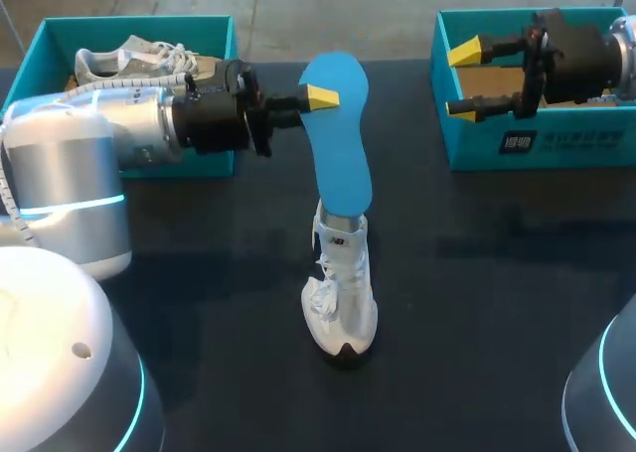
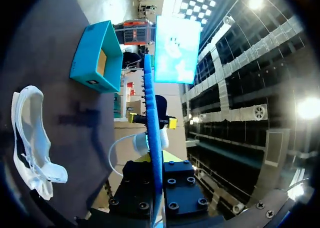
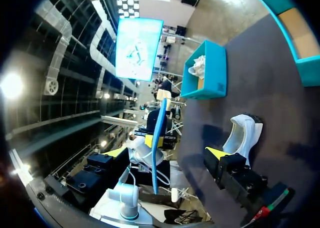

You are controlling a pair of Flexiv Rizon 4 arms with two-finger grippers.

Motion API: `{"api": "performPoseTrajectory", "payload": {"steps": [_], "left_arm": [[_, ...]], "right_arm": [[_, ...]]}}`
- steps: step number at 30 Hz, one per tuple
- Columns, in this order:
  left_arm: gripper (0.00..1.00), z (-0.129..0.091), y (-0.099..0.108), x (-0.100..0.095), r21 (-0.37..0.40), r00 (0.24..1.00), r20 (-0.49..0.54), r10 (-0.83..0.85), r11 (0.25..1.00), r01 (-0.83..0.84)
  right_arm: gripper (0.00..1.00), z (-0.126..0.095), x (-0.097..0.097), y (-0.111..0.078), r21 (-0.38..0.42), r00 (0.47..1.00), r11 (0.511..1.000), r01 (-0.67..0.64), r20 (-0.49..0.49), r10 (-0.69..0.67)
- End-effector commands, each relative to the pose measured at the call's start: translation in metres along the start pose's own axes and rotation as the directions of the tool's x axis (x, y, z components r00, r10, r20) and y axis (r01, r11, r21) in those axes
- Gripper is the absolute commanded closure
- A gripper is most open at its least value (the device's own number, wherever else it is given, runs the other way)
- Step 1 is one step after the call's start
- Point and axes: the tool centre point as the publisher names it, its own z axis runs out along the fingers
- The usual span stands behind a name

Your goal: Take the shoe out of the shoebox, open the shoe tongue, remove and reinsert the insole, then place the shoe into the shoebox

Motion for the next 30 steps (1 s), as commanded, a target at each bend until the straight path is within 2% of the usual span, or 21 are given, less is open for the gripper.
{"api": "performPoseTrajectory", "payload": {"steps": [1, 4, 9, 17, 23, 25, 30], "left_arm": [[1.0, -0.002, -0.002, -0.005, -0.018, 1.0, -0.016, 0.019, 1.0, -0.019], [1.0, -0.002, -0.002, -0.005, -0.018, 1.0, -0.018, 0.012, 1.0, -0.013], [1.0, -0.002, -0.004, -0.008, -0.012, 1.0, -0.017, 0.011, 1.0, -0.011], [1.0, -0.002, -0.01, -0.013, -0.007, 1.0, -0.004, -0.012, 1.0, 0.012], [1.0, -0.001, -0.017, -0.014, -0.001, 1.0, 0.001, -0.022, 1.0, 0.022], [1.0, -0.001, -0.018, -0.014, -0.001, 1.0, 0.004, -0.02, 1.0, 0.02], [1.0, 0.001, -0.017, -0.013, -0.022, 1.0, 0.008, -0.008, 1.0, 0.008]], "right_arm": [[0.0, 0.0, 0.025, 0.005, -0.003, 0.995, 1.0, -0.017, 0.102, 0.017], [0.0, 0.002, 0.038, 0.007, -0.031, 0.983, 0.999, -0.042, 0.177, 0.047], [0.0, 0.009, 0.049, 0.007, -0.061, 0.959, 0.997, -0.051, 0.274, 0.066], [0.0, 0.021, 0.073, 0.004, -0.056, 0.914, 0.997, -0.046, 0.399, 0.065], [0.0, 0.038, 0.09, 0.0, -0.033, 0.832, 0.998, -0.057, 0.551, 0.066], [0.0, 0.044, 0.095, -0.002, -0.074, 0.792, 0.995, -0.067, 0.602, 0.098], [0.0, 0.044, 0.095, -0.002, -0.074, 0.792, 0.995, -0.067, 0.602, 0.098]]}}
